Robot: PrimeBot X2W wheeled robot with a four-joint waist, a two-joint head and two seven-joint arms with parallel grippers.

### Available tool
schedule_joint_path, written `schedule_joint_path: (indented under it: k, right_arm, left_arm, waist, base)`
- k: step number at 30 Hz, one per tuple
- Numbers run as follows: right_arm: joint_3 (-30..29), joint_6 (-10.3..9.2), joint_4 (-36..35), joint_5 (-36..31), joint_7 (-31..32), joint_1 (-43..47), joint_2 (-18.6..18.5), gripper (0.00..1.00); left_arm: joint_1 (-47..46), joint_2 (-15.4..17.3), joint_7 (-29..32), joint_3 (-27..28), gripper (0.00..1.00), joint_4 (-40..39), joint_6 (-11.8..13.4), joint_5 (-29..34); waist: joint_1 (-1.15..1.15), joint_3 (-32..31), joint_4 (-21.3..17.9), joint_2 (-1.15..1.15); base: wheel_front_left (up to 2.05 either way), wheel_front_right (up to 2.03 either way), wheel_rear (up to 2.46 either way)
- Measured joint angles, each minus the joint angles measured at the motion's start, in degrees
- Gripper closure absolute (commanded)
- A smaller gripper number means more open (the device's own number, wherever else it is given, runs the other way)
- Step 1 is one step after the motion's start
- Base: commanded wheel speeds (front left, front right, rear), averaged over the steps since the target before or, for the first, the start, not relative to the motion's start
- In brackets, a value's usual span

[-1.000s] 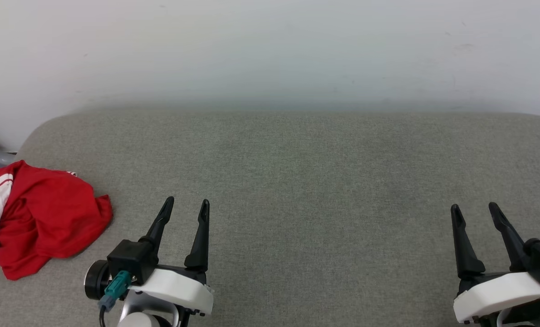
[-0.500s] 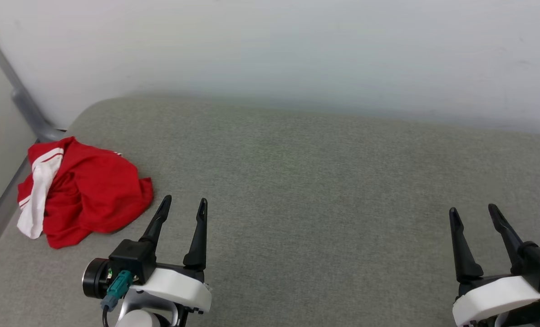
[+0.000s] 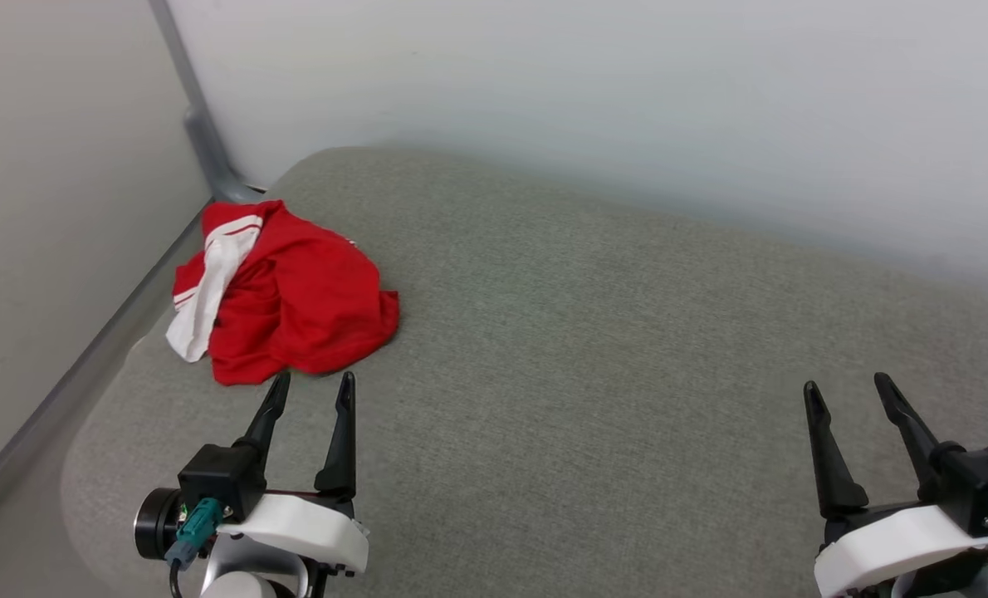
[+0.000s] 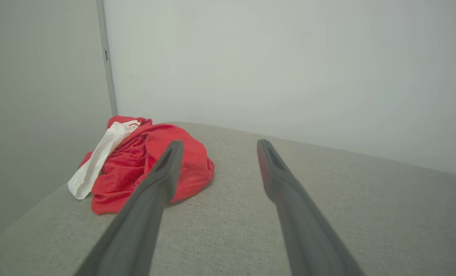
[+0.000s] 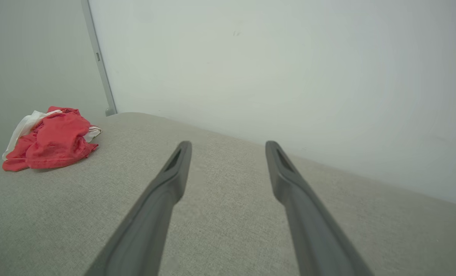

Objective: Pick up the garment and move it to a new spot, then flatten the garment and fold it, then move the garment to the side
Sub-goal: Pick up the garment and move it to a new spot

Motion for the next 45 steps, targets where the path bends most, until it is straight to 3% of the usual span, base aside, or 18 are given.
schedule_joint_path:
  k: [14, 23, 31, 37, 45]
  right_arm:
    - [0.4, 0.0, 1.2, 0.2, -1.0, -1.1, 0.0, 0.0]
    - [0.9, 0.0, 0.9, -0.3, -1.0, -1.3, 0.0, 0.0]
    - [1.2, 0.0, -2.2, -3.2, 1.5, -4.0, 0.0, 0.0]
    - [1.3, 0.0, -4.9, -6.2, 3.7, -7.1, 0.0, 0.0]
    - [1.5, 0.0, -6.9, -7.9, 4.9, -10.5, 0.0, 0.0]
  left_arm:
    - [-0.4, 0.2, 0.0, 1.6, 0.0, 0.7, -0.3, 2.1]
    - [-2.1, 0.7, 0.0, 2.8, 0.0, 1.3, -0.5, 3.0]
    - [-11.3, 1.3, 0.0, 4.4, 0.0, 4.5, -1.0, -0.1]
    - [-22.7, 4.3, 4.0, 4.9, 0.0, 10.3, -1.7, -7.2]
    - [-36.6, 11.1, 15.1, 4.7, 0.0, 18.0, -1.9, -13.5]
  waist:
    - [0.0, 0.5, 6.9, 0.0]
    - [0.0, 1.5, 6.7, 0.0]
    - [0.0, 5.9, 4.9, 0.0]
    - [0.01, 11.5, 2.8, 0.0]
    - [0.01, 19.8, -0.4, 0.0]
  base:
    - [0.0, 0.0, 0.0]
    - [0.0, 0.0, 0.0]
    - [0.0, 0.0, 0.0]
    - [0.0, 0.0, 0.0]
    - [0.0, 0.0, 0.0]
